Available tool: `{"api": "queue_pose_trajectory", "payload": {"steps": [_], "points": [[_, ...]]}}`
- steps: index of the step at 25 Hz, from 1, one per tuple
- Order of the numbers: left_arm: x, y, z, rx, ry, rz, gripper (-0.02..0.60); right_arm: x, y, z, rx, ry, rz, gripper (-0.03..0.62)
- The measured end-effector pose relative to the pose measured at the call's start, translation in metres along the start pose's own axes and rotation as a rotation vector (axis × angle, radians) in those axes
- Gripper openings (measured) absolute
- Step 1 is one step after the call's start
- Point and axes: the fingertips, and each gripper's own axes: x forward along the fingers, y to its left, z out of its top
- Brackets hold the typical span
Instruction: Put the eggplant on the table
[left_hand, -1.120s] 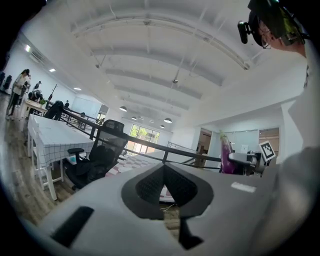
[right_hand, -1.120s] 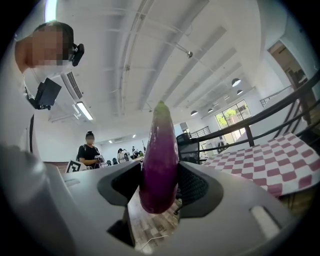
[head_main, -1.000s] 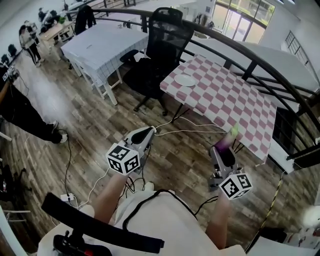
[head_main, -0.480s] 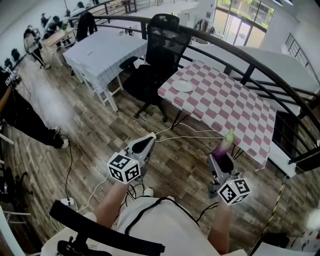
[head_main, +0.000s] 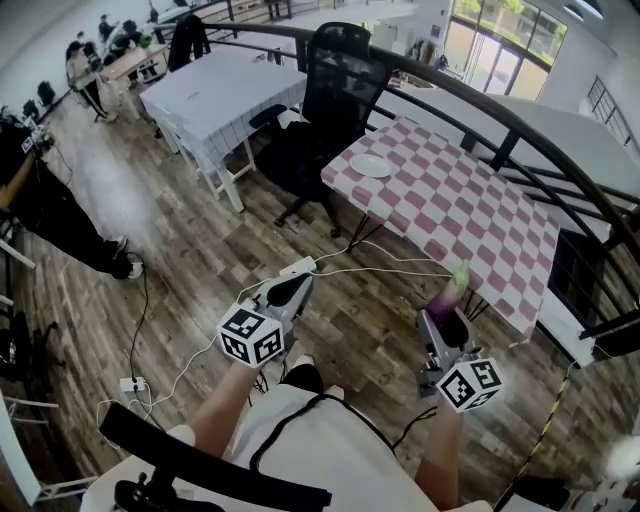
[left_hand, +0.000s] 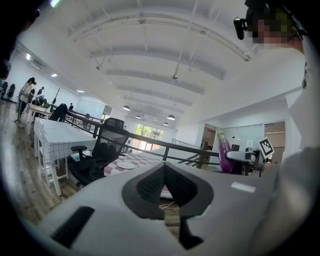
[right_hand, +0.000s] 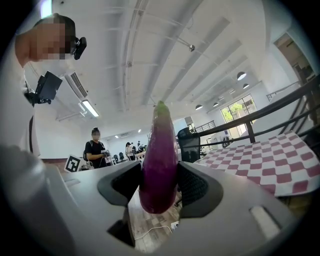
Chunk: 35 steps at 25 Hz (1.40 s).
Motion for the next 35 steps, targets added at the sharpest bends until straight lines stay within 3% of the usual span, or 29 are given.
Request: {"api": "queue_pose_trajectory", "payload": {"steps": [15, 24, 31, 35], "points": [[0.033, 0.014, 0.000, -0.004, 0.006, 0.001, 0.004, 0.030, -0.021, 0.000, 0.016, 0.018, 0.020, 0.238], [0.080, 0.048, 0.015, 0.001, 0.011, -0.015, 0.003, 0.102, -0.039, 0.003, 0.011, 0.051, 0.045, 0.238], [0.128, 0.089, 0.029, -0.005, 0.025, -0.032, 0.003, 0.173, -0.097, -0.010, 0.083, 0.103, -0.055, 0.236], [0.154, 0.112, 0.038, -0.002, 0.036, -0.048, 0.003, 0.214, -0.115, -0.009, 0.094, 0.117, -0.066, 0.237]]}}
